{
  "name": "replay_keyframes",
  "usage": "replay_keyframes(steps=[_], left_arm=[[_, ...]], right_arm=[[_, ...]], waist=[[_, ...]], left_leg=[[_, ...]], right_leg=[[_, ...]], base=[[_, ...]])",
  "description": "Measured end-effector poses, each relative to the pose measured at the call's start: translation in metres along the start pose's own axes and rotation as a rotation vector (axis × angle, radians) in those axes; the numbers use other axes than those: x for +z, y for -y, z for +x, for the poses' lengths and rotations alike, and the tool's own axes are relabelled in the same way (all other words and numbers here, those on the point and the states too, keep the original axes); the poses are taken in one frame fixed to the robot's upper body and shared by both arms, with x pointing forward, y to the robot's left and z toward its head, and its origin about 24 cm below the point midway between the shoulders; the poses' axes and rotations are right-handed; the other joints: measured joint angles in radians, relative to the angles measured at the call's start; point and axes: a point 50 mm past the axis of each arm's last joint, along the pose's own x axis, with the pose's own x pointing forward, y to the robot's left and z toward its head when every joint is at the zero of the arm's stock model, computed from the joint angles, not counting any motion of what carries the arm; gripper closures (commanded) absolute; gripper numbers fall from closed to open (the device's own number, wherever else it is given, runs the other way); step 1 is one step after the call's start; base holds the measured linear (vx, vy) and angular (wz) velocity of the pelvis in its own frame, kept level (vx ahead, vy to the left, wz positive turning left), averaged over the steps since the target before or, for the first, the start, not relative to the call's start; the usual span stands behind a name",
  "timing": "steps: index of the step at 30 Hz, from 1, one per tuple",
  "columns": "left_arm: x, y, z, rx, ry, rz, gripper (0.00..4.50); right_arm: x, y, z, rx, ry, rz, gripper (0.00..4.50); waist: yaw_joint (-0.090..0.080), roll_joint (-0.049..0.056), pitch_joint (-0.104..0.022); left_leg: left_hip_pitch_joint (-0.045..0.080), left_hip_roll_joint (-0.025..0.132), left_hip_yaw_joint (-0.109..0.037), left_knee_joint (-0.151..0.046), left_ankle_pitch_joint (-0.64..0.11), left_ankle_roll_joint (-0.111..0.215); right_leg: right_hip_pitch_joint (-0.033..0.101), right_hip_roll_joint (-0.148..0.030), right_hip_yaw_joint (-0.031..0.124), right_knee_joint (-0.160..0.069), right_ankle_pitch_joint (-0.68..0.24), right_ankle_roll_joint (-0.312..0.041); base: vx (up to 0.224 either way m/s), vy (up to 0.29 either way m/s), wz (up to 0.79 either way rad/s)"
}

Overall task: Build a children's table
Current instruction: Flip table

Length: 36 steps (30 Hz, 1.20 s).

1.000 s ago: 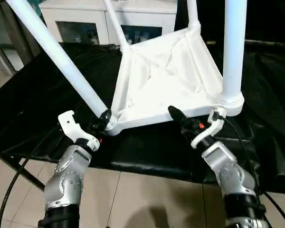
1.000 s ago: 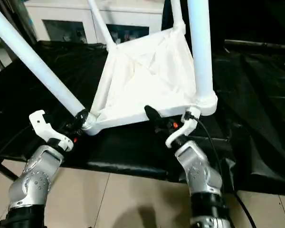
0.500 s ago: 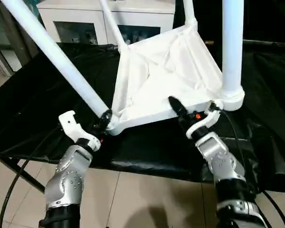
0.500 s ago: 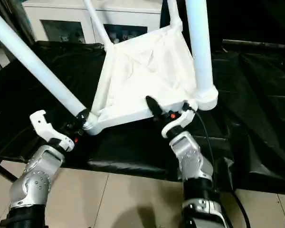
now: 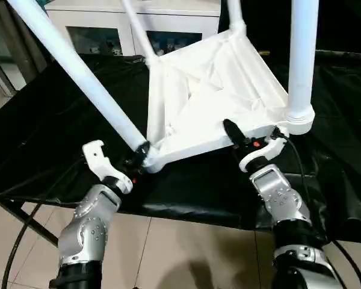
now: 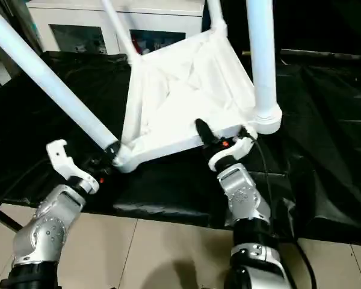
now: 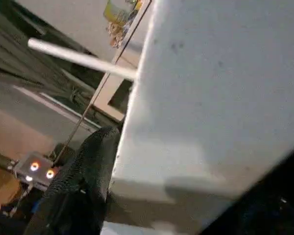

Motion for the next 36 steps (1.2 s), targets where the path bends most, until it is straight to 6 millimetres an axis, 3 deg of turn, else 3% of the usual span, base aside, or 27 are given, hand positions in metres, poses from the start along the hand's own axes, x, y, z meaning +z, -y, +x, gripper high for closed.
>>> replay_keyframes(steps=[9, 10, 21, 29, 36], left_arm=[[0.000, 0.001, 0.000, -0.011, -0.013, 0.009, 2.35], [0.000, 0.001, 0.000, -0.010, -0.013, 0.009, 1.79], [0.017, 0.003, -0.005, -0.074, 0.095, -0.063, 0.77], [0.034, -0.017, -0.032, -0.081, 0.100, 0.030, 0.18], [0.031, -0.010, -0.044, -0.218, -0.057, 0.231, 0.00]], right_arm=[[0.006, 0.001, 0.005, -0.016, 0.001, -0.006, 2.10], [0.007, 0.001, 0.005, -0.018, 0.001, -0.006, 2.11], [0.017, 0.010, 0.001, -0.058, 0.018, -0.024, 2.12], [0.039, 0.016, -0.005, -0.084, 0.052, -0.073, 2.12], [0.072, 0.015, -0.012, -0.120, 0.106, -0.190, 2.12]], waist=[[0.002, 0.000, 0.000], [0.003, 0.000, 0.000], [0.012, 0.001, -0.001], [0.016, 0.003, -0.002], [0.023, 0.005, -0.003]], left_leg=[[0.000, 0.000, 0.000, 0.000, 0.000, 0.000], [0.000, 0.000, 0.000, 0.000, 0.000, 0.000], [0.000, 0.000, 0.001, 0.001, 0.003, 0.000], [0.002, 0.000, 0.001, 0.001, 0.005, 0.000], [0.002, 0.001, 0.003, 0.001, 0.009, -0.002]], right_leg=[[0.000, 0.000, 0.000, 0.000, 0.000, 0.000], [0.000, 0.000, 0.000, 0.000, 0.000, 0.000], [0.002, -0.001, 0.000, 0.002, 0.001, -0.001], [0.006, -0.002, -0.001, 0.001, 0.001, -0.001], [0.010, -0.002, 0.001, 0.001, 0.001, -0.001]], base=[[0.000, 0.000, 0.00], [0.000, 0.000, 0.00], [0.000, 0.000, 0.00], [0.000, 0.000, 0.00], [0.000, 0.000, 0.00]])
